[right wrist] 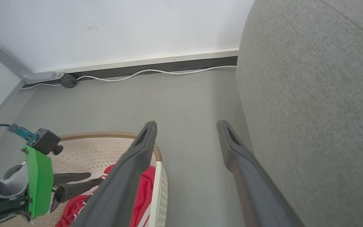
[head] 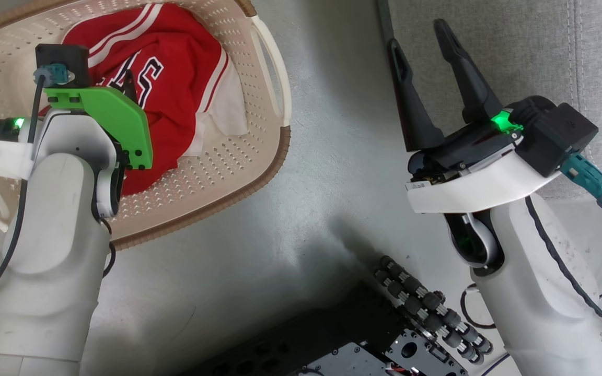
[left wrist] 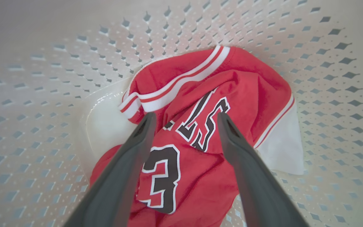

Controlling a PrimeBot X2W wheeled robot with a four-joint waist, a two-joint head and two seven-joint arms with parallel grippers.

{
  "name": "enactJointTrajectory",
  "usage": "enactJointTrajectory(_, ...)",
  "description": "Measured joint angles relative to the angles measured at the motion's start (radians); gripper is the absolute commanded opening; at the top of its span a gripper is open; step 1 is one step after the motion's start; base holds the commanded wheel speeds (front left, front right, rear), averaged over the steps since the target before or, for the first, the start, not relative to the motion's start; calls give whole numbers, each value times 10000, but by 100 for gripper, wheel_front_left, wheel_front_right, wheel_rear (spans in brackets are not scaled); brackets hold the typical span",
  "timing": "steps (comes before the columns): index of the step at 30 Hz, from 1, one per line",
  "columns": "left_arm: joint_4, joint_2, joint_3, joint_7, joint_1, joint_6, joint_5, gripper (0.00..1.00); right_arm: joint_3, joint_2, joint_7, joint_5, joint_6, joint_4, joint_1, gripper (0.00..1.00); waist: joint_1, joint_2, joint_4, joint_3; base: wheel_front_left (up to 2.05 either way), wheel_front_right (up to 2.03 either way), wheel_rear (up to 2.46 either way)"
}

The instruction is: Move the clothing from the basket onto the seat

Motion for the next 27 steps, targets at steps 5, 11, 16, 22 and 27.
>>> enactJointTrajectory(5,272,-19,-40,25,-110,0,25,100,123,2,0,288,-17,-10,14,100,0,0,-103,14,0,0,0)
enactJointTrajectory(11,495,-61,-4,27,-176,2,38,100,224,10,0,502,-48,-102,35,100,0,0,-233,47,0,0,0)
enactJointTrajectory(16,690,-79,46,27,-217,2,35,100,203,10,0,571,-134,-125,243,100,0,0,-286,81,0,0,0)
enactJointTrajectory(22,786,-272,79,25,-361,-4,-104,100,190,15,0,571,-198,-161,317,100,0,0,-283,136,0,0,0)
enactJointTrajectory(27,953,-353,63,25,-425,-96,-213,100,192,25,0,587,-230,-188,409,100,-1,0,-267,174,0,0,0)
